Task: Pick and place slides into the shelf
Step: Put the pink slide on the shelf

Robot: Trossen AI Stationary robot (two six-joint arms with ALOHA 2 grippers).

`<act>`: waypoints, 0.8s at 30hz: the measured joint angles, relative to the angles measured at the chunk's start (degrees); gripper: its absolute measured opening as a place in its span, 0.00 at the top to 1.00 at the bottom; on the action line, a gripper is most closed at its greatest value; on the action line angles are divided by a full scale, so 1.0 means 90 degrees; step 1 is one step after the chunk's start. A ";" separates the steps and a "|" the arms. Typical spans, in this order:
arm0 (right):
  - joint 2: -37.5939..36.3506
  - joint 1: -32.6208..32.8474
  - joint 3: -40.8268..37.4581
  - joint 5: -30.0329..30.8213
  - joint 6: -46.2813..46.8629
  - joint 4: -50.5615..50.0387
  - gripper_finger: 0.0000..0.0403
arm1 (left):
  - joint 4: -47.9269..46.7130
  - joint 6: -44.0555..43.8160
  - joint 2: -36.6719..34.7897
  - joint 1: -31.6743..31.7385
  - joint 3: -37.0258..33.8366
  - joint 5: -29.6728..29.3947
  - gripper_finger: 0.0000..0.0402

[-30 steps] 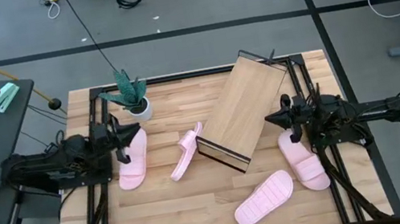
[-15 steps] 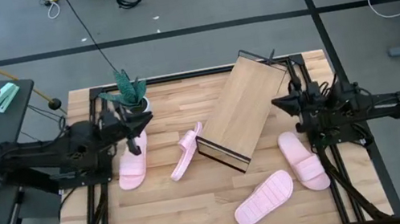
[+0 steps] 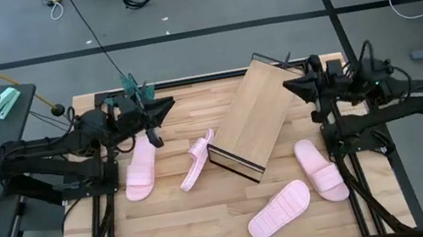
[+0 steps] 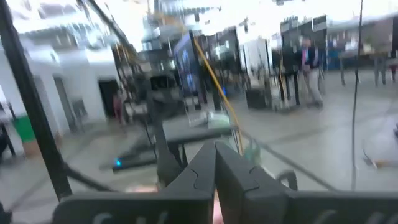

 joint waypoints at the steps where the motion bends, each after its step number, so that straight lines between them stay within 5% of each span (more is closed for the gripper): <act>1: 0.0164 0.0000 0.0258 -0.0002 0.0007 -0.0311 0.97 | -0.0014 -0.0145 0.0039 -0.0012 0.0077 0.0000 0.86; 12: 0.1406 0.0000 0.2353 -0.0061 0.0020 -0.2831 0.95 | -0.0497 -0.0834 0.0138 -0.0275 0.0269 0.0007 0.85; 24: 0.1551 0.0000 0.2573 -0.0070 0.1007 -0.4116 0.95 | -0.1264 -0.0791 0.0139 -0.0371 0.0272 0.0005 0.83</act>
